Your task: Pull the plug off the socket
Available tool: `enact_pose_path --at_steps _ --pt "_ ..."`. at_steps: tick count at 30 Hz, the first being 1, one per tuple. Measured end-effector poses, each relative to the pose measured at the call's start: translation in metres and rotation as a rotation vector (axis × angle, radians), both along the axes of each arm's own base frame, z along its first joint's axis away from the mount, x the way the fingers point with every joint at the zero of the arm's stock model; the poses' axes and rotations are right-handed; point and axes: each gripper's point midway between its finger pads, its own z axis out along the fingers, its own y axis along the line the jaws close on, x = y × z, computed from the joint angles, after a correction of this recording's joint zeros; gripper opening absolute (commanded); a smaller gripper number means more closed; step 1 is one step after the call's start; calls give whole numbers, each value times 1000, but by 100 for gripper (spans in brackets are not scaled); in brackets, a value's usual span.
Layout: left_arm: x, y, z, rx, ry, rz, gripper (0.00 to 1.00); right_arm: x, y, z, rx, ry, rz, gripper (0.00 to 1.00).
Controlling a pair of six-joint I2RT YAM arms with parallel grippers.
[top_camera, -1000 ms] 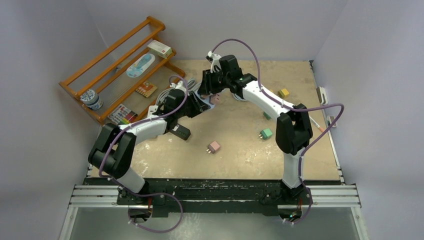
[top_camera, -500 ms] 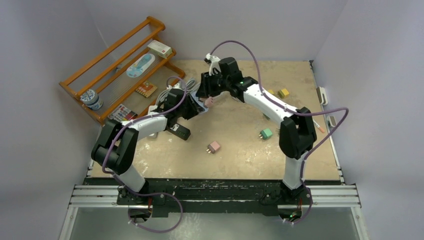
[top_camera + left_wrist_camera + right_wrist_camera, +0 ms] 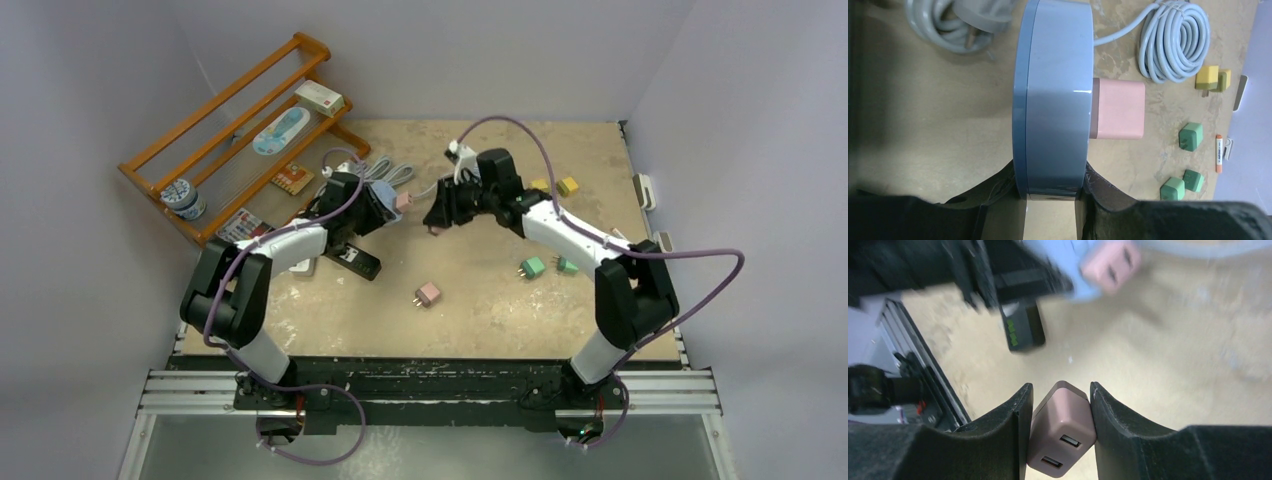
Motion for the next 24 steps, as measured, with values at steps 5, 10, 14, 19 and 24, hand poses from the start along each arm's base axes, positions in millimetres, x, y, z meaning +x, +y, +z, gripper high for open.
enact_pose_path --at_steps 5,10,14,19,24 --pt "4 17 0 29 8 19 0 -51 -23 -91 -86 175 12 0" --pt "5 20 5 37 3 18 0 -82 -33 -144 -122 324 28 0" --pt "2 21 7 46 4 12 0 -68 -20 -135 -67 267 40 0" --pt "-1 23 16 48 -10 7 0 -50 -7 -129 -24 210 53 0" --pt "-2 24 22 49 -22 5 0 -41 3 -143 -19 223 64 8"
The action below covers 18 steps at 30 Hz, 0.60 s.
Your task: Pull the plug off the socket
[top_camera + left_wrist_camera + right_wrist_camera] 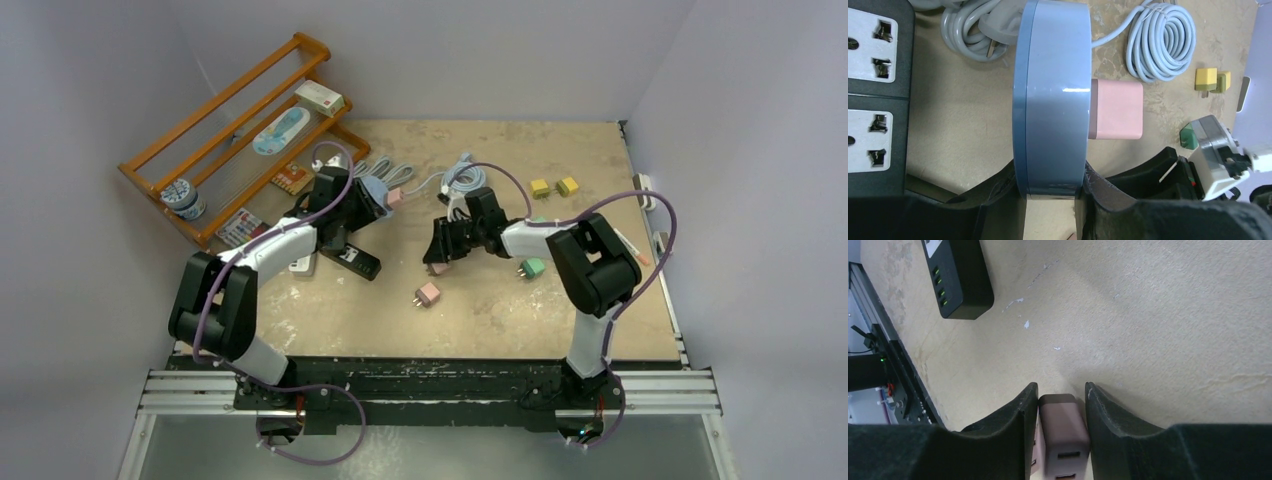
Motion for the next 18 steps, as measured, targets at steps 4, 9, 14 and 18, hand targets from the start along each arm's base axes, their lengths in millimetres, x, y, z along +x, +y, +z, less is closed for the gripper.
enact_pose_path --at_steps 4,9,14,18 --pt "-2 2 2 8 -1 3 0 0 8 -3 6 11 17 16" --pt "-2 5 2 23 -2 7 0 0 28 -1 -20 -22 61 55" --pt "-2 6 1 30 -2 8 0 -6 36 3 -51 -57 88 68" --pt "-3 8 1 43 -2 11 0 -2 32 8 -97 -73 81 73"
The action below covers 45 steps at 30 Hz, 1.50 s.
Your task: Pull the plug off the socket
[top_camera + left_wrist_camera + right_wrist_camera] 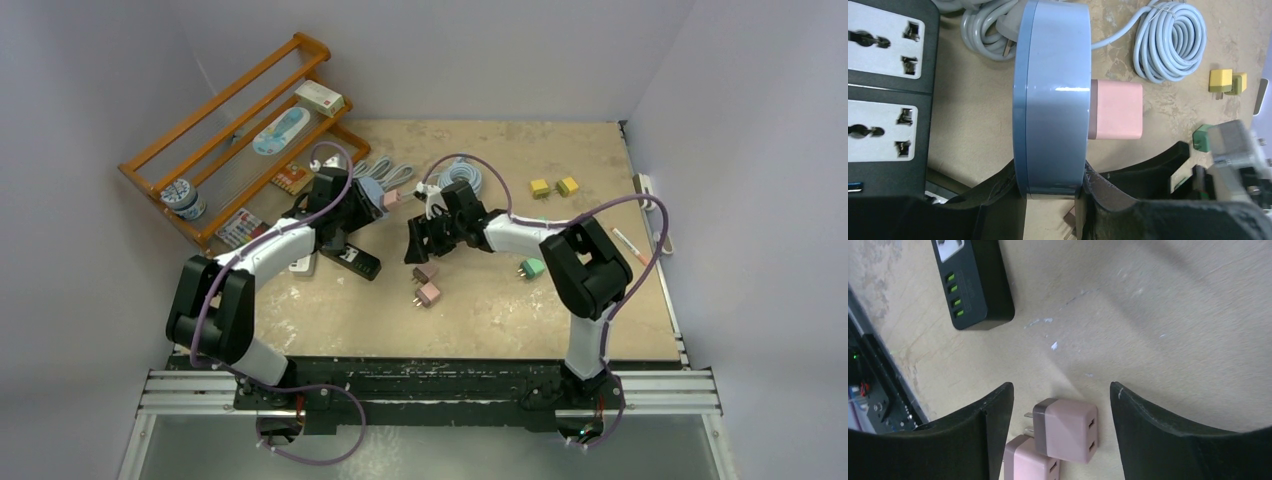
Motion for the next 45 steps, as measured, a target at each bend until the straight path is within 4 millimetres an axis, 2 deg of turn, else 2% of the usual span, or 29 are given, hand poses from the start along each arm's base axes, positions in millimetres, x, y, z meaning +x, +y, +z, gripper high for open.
enact_pose_path --at_steps 2,5,7,12,13,16,20,23,25,34,45 --pt "-1 2 1 10 1 4 0 7 0 6 -10 -21 -8 73" --pt "0 5 4 27 -14 9 0 21 2 28 -3 -75 -29 79" --pt "0 7 5 37 -21 11 0 31 4 52 18 -134 -52 79" --pt "-3 12 8 58 -21 22 0 50 4 128 120 -283 -108 79" --pt "-4 14 11 62 -26 24 0 57 6 146 145 -313 -117 79" --pt "-6 18 28 65 -67 35 0 69 13 179 198 -368 -130 80" --pt "-6 22 56 55 -146 50 0 79 18 198 238 -375 -154 81" --pt "-6 23 62 53 -163 57 0 92 25 204 265 -353 -182 82" --pt "-6 24 61 56 -160 58 0 100 27 200 281 -313 -205 82" --pt "-10 26 53 64 -147 56 0 128 33 160 323 -119 -246 82" --pt "-11 25 53 58 -153 52 0 113 60 134 385 39 -177 79"
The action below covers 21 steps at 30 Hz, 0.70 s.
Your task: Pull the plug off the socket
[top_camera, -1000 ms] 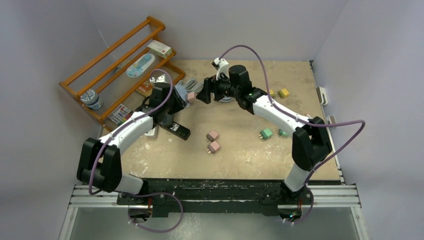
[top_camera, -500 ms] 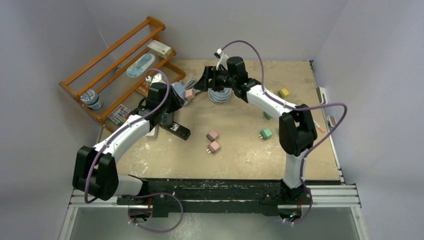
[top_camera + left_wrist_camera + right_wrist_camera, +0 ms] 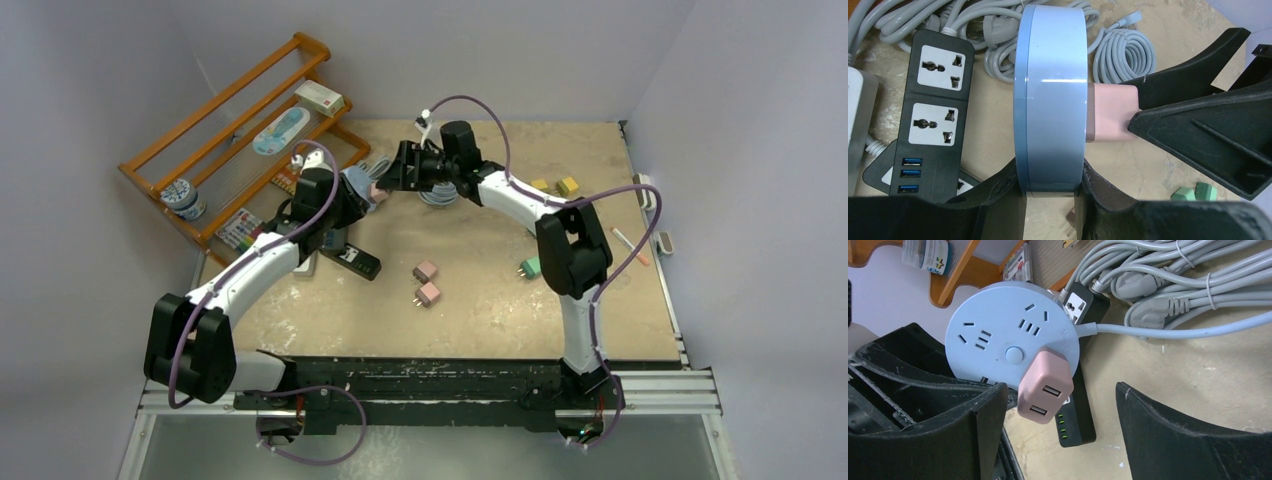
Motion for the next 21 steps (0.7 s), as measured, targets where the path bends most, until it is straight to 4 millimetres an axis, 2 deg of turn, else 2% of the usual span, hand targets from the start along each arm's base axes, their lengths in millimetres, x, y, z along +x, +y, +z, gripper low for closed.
enact_pose_path --at_steps 7,10,17,18,20,21 --pt "-3 0 -3 -2 5 -6 0 0 11 5 29 10 12 70" --pt "-3 0 -4 -4 3 -8 0 1 19 5 45 12 26 69" --pt "-2 -1 -3 -2 -11 -11 0 -1 33 -15 30 60 46 68" --pt "-2 0 -3 1 -11 -12 0 -3 35 -18 28 68 54 66" --pt "-2 1 -4 10 -7 -11 0 -7 38 -20 24 77 63 55" --pt "-2 2 -5 13 -7 -11 3 -9 39 -20 23 81 65 40"
